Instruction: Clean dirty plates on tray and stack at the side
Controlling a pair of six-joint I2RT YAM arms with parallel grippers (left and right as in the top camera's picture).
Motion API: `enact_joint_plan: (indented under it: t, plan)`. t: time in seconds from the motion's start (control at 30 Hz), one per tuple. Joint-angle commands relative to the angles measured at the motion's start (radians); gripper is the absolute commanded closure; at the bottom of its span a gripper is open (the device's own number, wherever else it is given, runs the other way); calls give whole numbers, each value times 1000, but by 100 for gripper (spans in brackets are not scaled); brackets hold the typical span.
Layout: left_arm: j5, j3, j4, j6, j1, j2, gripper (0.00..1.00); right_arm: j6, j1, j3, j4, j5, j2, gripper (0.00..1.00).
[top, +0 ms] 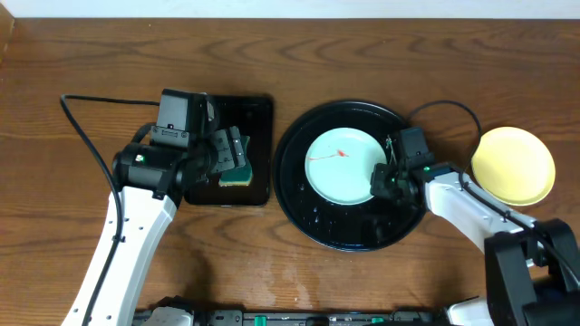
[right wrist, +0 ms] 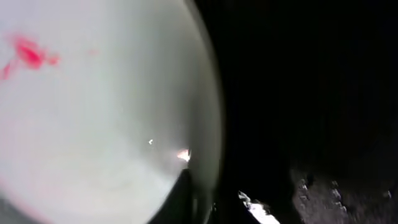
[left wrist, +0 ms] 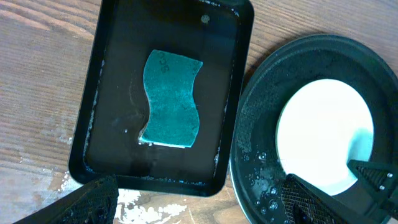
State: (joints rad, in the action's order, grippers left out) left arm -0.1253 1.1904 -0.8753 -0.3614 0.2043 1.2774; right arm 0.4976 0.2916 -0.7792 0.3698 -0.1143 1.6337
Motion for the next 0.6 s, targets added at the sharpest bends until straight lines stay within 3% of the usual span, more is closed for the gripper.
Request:
enact_joint_plan:
  t: [0.0, 0.3, 0.47, 0.57]
  plan:
    - [2, 23, -3, 10, -3, -4, 16, -9, -13, 14, 21, -11, 24, 99]
    - [2, 23, -3, 10, -3, -4, 16, -272, -43, -42, 139, 89, -129, 99]
    - [2, 23, -3, 10, -3, -4, 15, -309, -41, -42, 148, 79, -125, 99]
    - [2, 23, -3, 10, -3, -4, 16, -403, -42, -42, 146, 80, -105, 99]
